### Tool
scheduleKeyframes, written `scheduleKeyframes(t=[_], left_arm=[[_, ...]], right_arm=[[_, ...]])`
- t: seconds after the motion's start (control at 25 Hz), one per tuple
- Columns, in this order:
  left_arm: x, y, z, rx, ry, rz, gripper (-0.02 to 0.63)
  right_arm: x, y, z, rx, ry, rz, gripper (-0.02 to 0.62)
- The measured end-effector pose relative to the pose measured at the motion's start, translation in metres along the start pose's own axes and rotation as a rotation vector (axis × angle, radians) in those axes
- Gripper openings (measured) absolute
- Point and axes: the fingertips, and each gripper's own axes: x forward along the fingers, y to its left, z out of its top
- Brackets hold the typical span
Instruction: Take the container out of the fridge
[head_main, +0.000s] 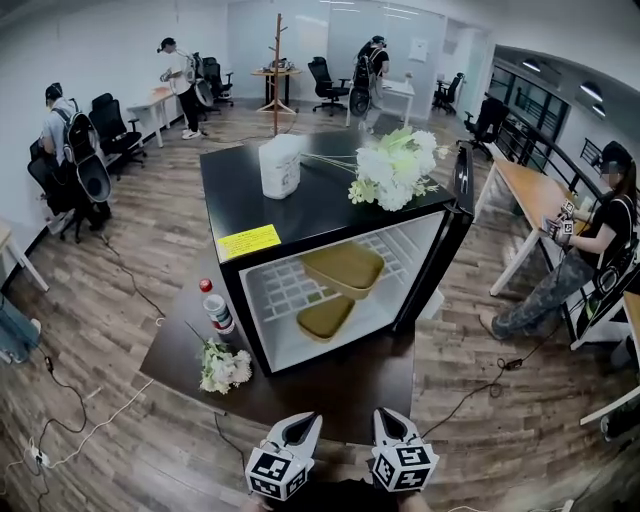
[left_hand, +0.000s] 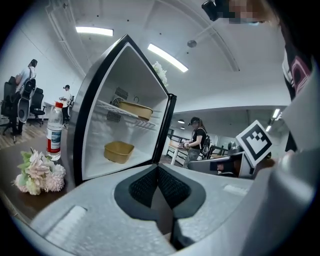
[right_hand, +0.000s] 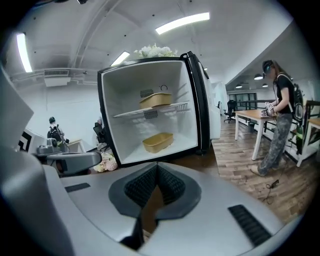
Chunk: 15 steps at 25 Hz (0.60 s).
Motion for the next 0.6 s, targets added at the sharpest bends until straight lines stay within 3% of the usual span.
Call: scheduleKeyframes(t=[0.2, 0.6], left_arm=[[0.008, 0.029, 0.006, 0.035, 0.044, -0.028, 0.008], [0.012, 0.057, 0.008, 0.063, 0.091, -0.155, 0.008]], right_arm=[[0.021, 0.004, 0.021, 0.047, -0.014, -0.083, 0.009], [0.041, 0.016, 0.054, 0.101, -0.070, -0.193, 0.009]])
